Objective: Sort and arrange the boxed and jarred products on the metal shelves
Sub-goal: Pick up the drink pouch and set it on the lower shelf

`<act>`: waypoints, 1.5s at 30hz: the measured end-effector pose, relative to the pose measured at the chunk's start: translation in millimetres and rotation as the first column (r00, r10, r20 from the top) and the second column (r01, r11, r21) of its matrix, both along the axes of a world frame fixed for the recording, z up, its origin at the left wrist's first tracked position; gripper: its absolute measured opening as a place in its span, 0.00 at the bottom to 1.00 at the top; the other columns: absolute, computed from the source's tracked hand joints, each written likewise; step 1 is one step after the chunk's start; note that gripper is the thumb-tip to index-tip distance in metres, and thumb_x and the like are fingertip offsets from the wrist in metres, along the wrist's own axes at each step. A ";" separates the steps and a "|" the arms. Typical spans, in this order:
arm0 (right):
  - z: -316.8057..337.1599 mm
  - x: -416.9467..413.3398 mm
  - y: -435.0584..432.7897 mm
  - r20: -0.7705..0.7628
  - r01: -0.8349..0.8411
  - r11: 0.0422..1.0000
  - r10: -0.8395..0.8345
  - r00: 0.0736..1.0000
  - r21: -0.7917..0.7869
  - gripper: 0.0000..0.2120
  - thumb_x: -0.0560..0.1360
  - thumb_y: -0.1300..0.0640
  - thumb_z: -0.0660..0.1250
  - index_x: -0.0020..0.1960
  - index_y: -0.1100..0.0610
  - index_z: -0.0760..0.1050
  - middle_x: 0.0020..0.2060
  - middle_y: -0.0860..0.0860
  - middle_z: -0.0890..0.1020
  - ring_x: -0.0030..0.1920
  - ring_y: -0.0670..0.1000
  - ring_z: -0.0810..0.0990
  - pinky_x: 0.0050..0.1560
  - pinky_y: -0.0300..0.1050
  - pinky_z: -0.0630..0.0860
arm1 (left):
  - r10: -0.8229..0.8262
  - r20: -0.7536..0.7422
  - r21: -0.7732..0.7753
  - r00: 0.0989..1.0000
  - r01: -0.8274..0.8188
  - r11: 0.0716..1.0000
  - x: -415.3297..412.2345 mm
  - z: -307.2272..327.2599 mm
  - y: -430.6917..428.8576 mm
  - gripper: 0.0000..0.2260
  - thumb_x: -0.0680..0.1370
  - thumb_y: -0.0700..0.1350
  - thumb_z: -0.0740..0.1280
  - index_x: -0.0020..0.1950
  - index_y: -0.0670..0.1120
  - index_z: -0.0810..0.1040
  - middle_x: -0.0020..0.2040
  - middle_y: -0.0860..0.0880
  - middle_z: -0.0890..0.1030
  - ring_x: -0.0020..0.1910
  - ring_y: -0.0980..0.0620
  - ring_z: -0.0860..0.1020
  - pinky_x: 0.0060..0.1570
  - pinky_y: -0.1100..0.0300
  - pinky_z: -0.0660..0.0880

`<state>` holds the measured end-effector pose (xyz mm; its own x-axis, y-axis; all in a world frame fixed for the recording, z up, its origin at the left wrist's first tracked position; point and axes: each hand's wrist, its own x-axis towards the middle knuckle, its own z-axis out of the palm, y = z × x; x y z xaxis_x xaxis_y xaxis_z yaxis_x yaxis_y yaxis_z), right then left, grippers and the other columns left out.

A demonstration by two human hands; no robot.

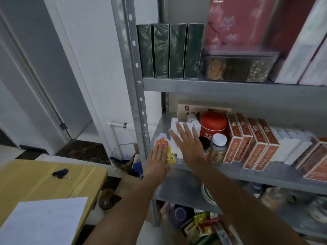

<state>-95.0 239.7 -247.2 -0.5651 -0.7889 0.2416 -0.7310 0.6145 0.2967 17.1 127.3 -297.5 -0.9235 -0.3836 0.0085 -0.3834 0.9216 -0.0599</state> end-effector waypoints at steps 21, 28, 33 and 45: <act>7.5 -39.9 -49.7 0.161 0.103 0.988 -0.121 0.980 0.116 0.51 0.72 0.69 0.69 0.79 0.47 0.39 0.78 0.58 0.37 0.77 0.64 0.39 0.76 0.59 0.41 | -0.199 0.016 0.083 0.980 0.197 0.977 -19.5 -31.0 -35.3 0.36 0.83 0.56 0.54 0.78 0.44 0.33 0.79 0.44 0.35 0.77 0.45 0.34 0.71 0.52 0.32; 9.4 -58.3 -60.4 0.154 0.107 0.987 -0.125 0.980 0.117 0.51 0.71 0.71 0.67 0.79 0.46 0.38 0.78 0.58 0.37 0.77 0.65 0.39 0.77 0.61 0.44 | -0.186 0.017 0.113 0.982 0.183 0.977 -20.5 -31.6 -34.3 0.35 0.84 0.53 0.55 0.78 0.44 0.33 0.79 0.44 0.35 0.77 0.45 0.35 0.72 0.52 0.35; 10.2 -69.4 -63.5 0.149 0.094 0.991 -0.108 0.983 0.098 0.50 0.72 0.73 0.65 0.79 0.46 0.39 0.78 0.57 0.37 0.77 0.65 0.39 0.77 0.61 0.44 | -0.178 0.026 0.138 0.984 0.172 0.975 -20.7 -31.6 -33.9 0.34 0.84 0.53 0.54 0.78 0.44 0.34 0.79 0.44 0.35 0.77 0.45 0.35 0.73 0.51 0.36; 13.0 -73.3 -67.3 0.061 0.089 0.974 -0.104 0.993 0.209 0.48 0.76 0.62 0.68 0.79 0.45 0.36 0.77 0.57 0.34 0.77 0.63 0.35 0.76 0.61 0.40 | -0.198 0.032 0.190 0.980 0.188 0.964 -19.3 -27.1 -38.3 0.34 0.82 0.38 0.57 0.79 0.45 0.37 0.80 0.46 0.37 0.78 0.46 0.37 0.76 0.52 0.44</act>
<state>-168.3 172.3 -234.2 -0.6505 -0.7586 0.0361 -0.6954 0.6141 0.3732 -2.2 89.1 -324.6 -0.9775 -0.1886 -0.0945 -0.1981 0.9746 0.1044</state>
